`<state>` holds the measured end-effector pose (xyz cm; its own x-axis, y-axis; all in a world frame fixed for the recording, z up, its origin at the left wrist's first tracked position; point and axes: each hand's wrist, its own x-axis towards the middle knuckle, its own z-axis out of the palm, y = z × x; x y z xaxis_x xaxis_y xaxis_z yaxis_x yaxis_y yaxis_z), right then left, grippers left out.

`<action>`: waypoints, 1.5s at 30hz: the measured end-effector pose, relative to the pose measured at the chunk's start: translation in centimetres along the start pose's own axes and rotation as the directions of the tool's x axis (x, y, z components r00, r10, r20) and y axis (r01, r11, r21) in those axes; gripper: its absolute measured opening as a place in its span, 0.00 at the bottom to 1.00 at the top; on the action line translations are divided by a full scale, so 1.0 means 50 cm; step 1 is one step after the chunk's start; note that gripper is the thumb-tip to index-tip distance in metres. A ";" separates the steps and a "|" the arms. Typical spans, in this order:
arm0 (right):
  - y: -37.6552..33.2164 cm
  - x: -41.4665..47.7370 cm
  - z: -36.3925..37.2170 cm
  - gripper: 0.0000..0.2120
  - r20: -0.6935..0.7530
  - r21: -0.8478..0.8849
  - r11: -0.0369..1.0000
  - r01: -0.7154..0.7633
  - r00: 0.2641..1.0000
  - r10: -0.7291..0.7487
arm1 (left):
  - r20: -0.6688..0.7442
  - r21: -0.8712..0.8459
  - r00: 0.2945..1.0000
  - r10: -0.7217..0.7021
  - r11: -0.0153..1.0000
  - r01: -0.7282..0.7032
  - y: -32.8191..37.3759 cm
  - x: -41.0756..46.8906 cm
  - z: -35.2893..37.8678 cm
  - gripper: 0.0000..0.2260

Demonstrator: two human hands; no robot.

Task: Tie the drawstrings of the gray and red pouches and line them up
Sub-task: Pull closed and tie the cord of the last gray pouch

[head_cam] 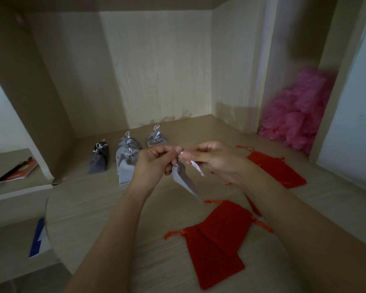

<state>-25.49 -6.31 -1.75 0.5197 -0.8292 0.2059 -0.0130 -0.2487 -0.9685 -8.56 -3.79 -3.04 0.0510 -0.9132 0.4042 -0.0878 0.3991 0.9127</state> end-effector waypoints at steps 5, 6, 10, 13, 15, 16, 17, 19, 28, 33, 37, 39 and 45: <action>-0.001 -0.002 0.016 0.06 -0.027 0.085 0.992 0.090 0.996 -0.088 | 0.060 -0.065 0.998 -0.036 0.997 0.040 -0.002 0.001 -0.005 0.09; -0.005 -0.004 0.022 0.04 -0.063 0.083 0.988 0.129 0.990 -0.124 | 0.082 -0.090 0.995 -0.054 0.994 0.061 0.000 0.001 -0.005 0.08; -0.009 -0.003 0.040 0.04 -0.188 -0.056 0.959 0.277 0.941 -0.282 | 0.124 -0.129 0.986 -0.107 0.984 0.123 0.001 0.001 -0.006 0.07; 0.000 0.006 0.037 0.05 -0.225 -0.243 0.923 0.297 0.908 -0.352 | 0.154 -0.162 0.979 -0.130 0.975 0.155 0.002 0.001 -0.009 0.07; 0.006 0.010 0.032 0.07 -0.212 -0.394 0.866 0.308 0.886 -0.412 | 0.169 -0.210 0.977 -0.133 0.963 0.168 0.003 0.000 -0.011 0.06; 0.007 0.010 0.031 0.08 -0.193 -0.463 0.826 0.322 0.873 -0.448 | 0.171 -0.229 0.977 -0.129 0.959 0.167 0.003 0.001 -0.011 0.05; 0.006 0.012 0.029 0.08 -0.171 -0.522 0.783 0.338 0.858 -0.485 | 0.163 -0.237 0.979 -0.120 0.959 0.157 0.003 0.001 -0.009 0.05; 0.002 0.013 0.030 0.10 -0.122 -0.611 0.701 0.369 0.830 -0.544 | 0.118 -0.214 0.989 -0.090 0.970 0.114 0.002 0.001 -0.002 0.06; -0.002 0.010 0.039 0.10 -0.174 -0.627 0.687 0.367 0.794 -0.583 | 0.001 -0.210 1.000 -0.002 0.978 0.002 0.001 -0.002 0.009 0.09; -0.006 0.014 0.038 0.11 -0.198 -0.353 0.890 0.287 0.907 -0.371 | 0.084 -0.223 0.996 -0.003 0.975 0.021 -0.007 0.006 -0.002 0.11; -0.011 0.015 0.018 0.10 -0.119 -0.262 0.947 0.188 0.967 -0.225 | 0.183 -0.188 0.983 0.017 0.982 0.018 -0.006 0.004 0.007 0.10; -0.012 0.015 0.007 0.09 -0.086 -0.254 0.953 0.167 0.977 -0.194 | 0.182 -0.179 0.983 0.007 0.984 0.027 -0.005 0.003 0.012 0.10; -0.005 0.013 0.014 0.11 -0.131 -0.304 0.931 0.201 0.959 -0.250 | 0.081 -0.090 0.996 0.044 0.995 -0.037 -0.007 0.003 0.021 0.09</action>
<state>-24.54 -6.42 -1.48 0.3901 -0.7990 0.4577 -0.1671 -0.5502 -0.8181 -9.56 -4.14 -3.36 -0.0338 -0.8984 0.4379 -0.0002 0.4381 0.8989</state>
